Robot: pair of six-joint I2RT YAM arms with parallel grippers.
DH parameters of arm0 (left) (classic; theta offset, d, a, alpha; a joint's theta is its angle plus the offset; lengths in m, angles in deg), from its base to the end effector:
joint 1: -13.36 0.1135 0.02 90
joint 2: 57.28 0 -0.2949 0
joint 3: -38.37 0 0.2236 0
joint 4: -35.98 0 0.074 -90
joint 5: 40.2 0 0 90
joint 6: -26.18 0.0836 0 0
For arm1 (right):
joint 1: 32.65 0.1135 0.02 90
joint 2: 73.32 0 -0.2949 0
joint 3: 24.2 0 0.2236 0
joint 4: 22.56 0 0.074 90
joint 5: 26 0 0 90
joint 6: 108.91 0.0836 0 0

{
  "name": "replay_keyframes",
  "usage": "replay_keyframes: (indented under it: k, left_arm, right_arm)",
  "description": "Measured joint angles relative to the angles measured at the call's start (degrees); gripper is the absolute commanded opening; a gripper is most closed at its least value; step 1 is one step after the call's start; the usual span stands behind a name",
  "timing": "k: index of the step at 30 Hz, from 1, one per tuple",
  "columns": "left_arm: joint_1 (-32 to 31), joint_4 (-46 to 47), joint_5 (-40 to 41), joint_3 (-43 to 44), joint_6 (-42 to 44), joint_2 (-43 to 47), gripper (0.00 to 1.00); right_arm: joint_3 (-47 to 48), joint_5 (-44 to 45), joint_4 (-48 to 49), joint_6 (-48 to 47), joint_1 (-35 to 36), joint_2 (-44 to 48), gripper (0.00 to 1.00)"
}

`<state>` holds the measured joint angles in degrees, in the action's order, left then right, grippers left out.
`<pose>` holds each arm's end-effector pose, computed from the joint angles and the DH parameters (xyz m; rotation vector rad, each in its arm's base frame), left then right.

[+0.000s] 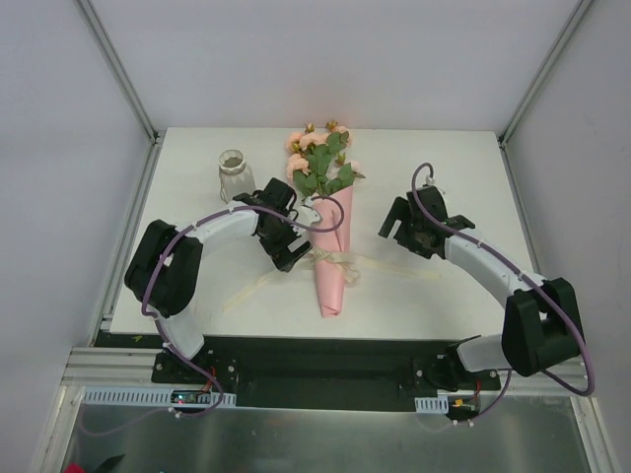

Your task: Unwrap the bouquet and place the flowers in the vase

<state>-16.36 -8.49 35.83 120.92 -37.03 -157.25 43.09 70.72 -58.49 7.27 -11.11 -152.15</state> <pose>0.3005 -0.1948 0.2002 1.3201 2.2854 -0.3400 0.2716 0.0967 0.2424 0.1523 2.4019 0.2496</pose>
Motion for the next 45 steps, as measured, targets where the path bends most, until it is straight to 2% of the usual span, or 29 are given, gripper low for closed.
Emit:
replay_keyframes:
  k: [2, 5, 6, 7, 9, 10, 14, 23, 24, 37, 41, 44, 45]
  left_arm:
    - [-0.4, -0.1, 0.1, -1.5, 0.8, 0.1, 0.97]
    - [-0.7, -0.2, 0.2, -2.4, 1.4, 0.1, 0.79]
    - [-0.7, -0.2, 0.2, -2.4, 1.5, 0.1, 0.71]
    - [-0.7, 0.0, 0.2, -2.4, 1.7, 0.1, 0.57]
    - [-0.7, 0.1, 0.4, -2.4, 1.9, 0.1, 0.43]
    - [-0.7, 0.1, 0.6, -2.4, 2.2, 0.1, 0.30]
    - [-0.7, 0.2, 1.1, -2.4, 2.7, 0.1, 0.18]
    - [-0.7, 0.2, 1.1, -2.8, 2.6, 0.4, 0.06]
    - [-0.7, 0.3, 1.1, -3.0, 2.6, 0.7, 0.00]
    - [-0.7, -0.5, 2.3, -3.0, 2.5, 5.2, 0.00]
    - [-0.7, -1.0, 2.5, -3.0, 2.5, 7.5, 0.00]
    - [-0.7, -1.1, 2.7, -3.0, 2.5, 8.5, 0.00]
    - [-0.7, -1.1, 2.8, -3.0, 2.5, 8.7, 0.00]
  right_arm:
    - [0.0, -0.2, 0.7, 0.4, 0.7, -0.5, 0.95]
    - [0.0, -0.3, 1.6, 1.0, 1.2, -1.2, 0.95]
    - [0.0, -0.3, 2.0, 1.4, 1.4, -1.6, 0.94]
    - [0.0, -0.3, 2.2, 1.7, 1.6, -2.0, 0.94]
    - [0.0, -0.3, 2.7, 2.3, 1.7, -2.8, 0.93]
    - [0.0, -0.3, 3.0, 2.7, 1.9, -3.3, 0.92]
    - [0.0, -0.3, 4.2, 4.9, 3.3, -5.2, 0.89]
    - [0.1, 0.8, 4.1, 15.4, 10.4, -8.9, 0.84]
    - [0.1, 1.1, 3.9, 16.5, 10.8, -9.1, 0.84]
    - [3.3, 4.7, 2.6, 26.2, 12.4, -16.5, 0.71]
    - [6.5, 4.1, 3.0, 28.5, 12.5, -19.6, 0.62]
    - [7.8, 3.7, 2.9, 29.8, 12.7, -21.1, 0.47]
    - [8.2, 3.5, 2.8, 30.0, 12.7, -21.4, 0.38]
